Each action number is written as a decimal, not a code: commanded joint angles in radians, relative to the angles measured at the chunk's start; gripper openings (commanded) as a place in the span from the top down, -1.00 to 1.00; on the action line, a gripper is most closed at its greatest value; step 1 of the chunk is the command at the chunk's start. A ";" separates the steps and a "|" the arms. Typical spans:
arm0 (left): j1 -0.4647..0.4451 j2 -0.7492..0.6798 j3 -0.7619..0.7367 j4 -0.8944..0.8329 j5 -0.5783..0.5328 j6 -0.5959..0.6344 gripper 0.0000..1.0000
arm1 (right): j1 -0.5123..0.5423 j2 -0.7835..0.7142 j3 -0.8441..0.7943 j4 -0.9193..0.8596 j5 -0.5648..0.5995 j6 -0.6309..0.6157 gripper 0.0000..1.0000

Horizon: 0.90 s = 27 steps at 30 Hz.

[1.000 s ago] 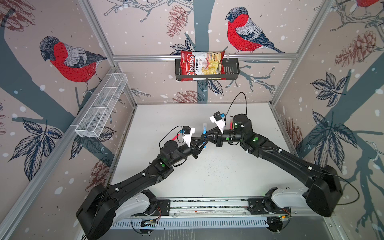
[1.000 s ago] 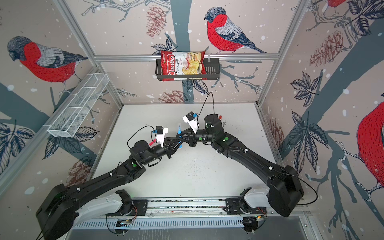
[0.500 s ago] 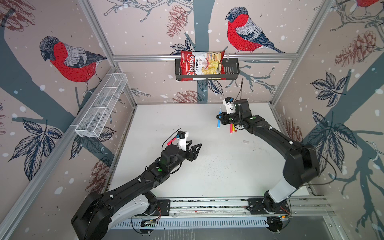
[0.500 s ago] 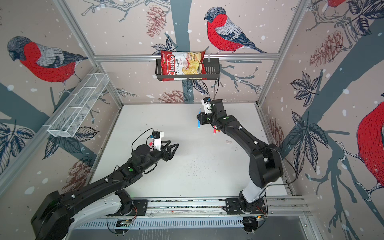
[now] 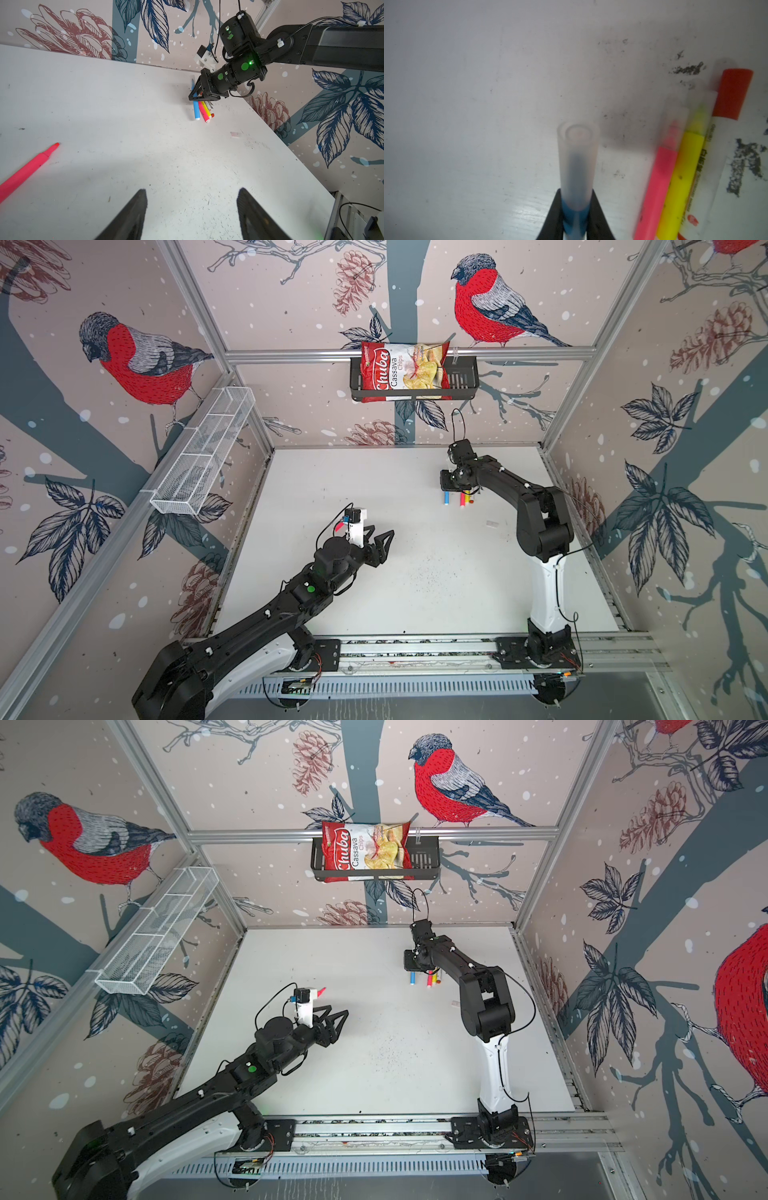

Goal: Insert the pens into the pen caps
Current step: 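Lower the capped blue marker beside the highlighters and open the right gripper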

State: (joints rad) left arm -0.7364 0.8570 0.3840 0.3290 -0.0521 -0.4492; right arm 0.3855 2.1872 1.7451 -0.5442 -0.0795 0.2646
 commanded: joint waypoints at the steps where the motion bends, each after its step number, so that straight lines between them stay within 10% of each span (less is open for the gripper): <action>1: -0.001 -0.003 -0.005 0.010 0.004 -0.008 -0.38 | -0.013 0.029 0.021 -0.040 0.024 0.016 0.86; 27: -0.001 -0.006 0.004 0.025 0.029 -0.008 -0.38 | -0.028 0.031 0.016 -0.082 0.186 0.002 0.35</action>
State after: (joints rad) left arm -0.7372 0.8558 0.3820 0.3290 -0.0288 -0.4644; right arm 0.3550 2.2379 1.7611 -0.6098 0.0662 0.2661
